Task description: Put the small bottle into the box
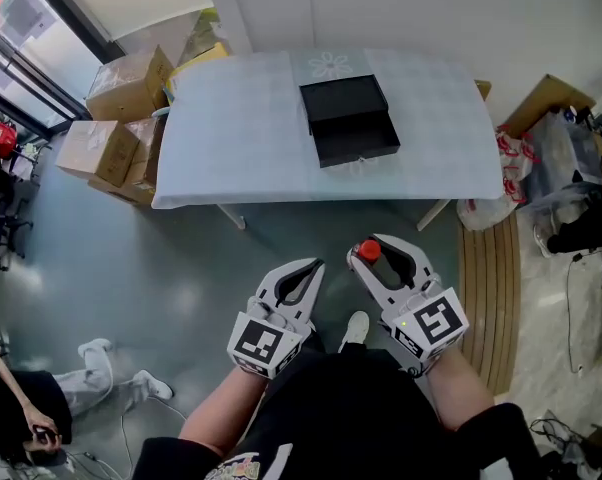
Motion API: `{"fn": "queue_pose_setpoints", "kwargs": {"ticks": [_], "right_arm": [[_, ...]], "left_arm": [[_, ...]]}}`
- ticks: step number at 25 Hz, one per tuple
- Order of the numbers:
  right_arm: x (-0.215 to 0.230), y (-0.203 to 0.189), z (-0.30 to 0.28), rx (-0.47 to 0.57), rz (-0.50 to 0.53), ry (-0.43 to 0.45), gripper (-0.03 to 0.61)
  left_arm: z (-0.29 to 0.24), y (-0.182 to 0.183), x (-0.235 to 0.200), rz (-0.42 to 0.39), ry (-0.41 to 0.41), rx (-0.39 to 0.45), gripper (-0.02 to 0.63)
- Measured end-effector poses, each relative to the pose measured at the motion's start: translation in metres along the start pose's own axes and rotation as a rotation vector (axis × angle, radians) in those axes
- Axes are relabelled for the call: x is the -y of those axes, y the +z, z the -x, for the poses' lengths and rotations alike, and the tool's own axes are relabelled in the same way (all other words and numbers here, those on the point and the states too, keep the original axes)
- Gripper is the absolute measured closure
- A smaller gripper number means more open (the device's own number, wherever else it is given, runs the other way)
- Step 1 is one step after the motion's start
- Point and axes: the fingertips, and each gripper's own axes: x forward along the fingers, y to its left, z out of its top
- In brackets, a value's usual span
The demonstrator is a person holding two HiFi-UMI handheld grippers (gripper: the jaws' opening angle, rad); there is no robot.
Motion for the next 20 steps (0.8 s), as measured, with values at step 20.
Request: {"fn": "queue_pose_setpoints", "kwargs": {"ticks": [20], "right_arm": [[-0.026, 0.020, -0.085, 0.006, -0.009, -0.091, 0.422]], "left_arm": [[0.030, 0.008, -0.083, -0.005, -0.088, 0.019, 0.606]]}}
